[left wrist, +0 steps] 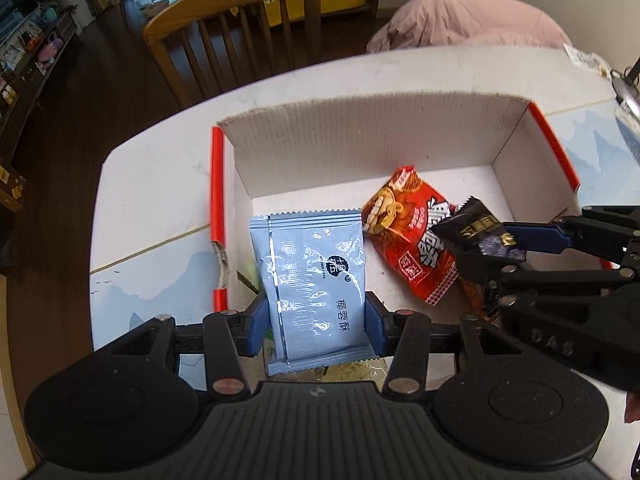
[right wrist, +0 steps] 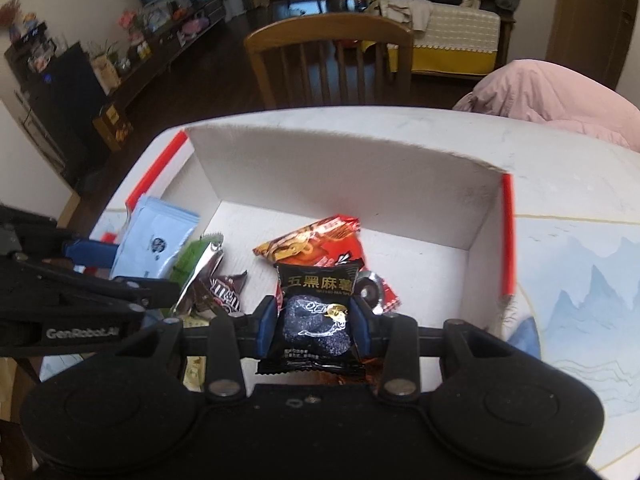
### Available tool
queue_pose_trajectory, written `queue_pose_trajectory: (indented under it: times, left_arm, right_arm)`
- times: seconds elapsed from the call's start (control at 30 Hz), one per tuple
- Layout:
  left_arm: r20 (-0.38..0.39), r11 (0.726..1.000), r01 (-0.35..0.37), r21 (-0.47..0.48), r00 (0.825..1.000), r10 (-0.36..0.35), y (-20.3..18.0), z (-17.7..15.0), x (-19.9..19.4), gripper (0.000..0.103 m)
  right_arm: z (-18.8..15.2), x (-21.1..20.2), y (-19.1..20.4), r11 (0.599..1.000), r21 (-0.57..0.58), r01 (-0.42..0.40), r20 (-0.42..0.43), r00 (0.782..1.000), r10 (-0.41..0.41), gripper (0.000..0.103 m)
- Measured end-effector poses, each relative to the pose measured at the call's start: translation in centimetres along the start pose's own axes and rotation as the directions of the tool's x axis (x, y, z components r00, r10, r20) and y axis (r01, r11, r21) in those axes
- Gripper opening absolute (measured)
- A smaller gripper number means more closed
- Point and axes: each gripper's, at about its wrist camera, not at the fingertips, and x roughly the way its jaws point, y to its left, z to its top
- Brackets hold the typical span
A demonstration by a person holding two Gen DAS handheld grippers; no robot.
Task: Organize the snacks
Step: 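Carry the light blue packet with the left tool while the right tool carries the black packet into the box, then open both tools to release the two packets into the box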
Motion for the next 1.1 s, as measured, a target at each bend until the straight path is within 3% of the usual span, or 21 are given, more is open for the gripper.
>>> queue_pose_trajectory:
  times: [0.37, 0.63, 1.1]
  left_arm:
    - [-0.08, 1.0, 0.0, 0.022, 0.997, 0.001, -0.1, 0.3, 2.5, 0.048]
    - [-0.084, 0.999, -0.004, 0.046, 0.996, 0.007, -0.7, 0.4, 2.8, 0.049]
    - [-0.029, 0.999, 0.022, -0.026, 0.999, -0.023, 1.1, -0.5, 0.2, 0.051]
  right_arm:
    - [0.0, 1.8, 0.4, 0.999, -0.042, 0.007, -0.038, 0.999, -0.009, 0.039]
    - [0.1, 1.8, 0.1, 1.0, -0.026, 0.013, -0.046, 0.999, -0.015, 0.039]
    - [-0.4, -1.8, -0.1, 1.0, -0.011, -0.013, -0.007, 1.0, 0.013, 0.039]
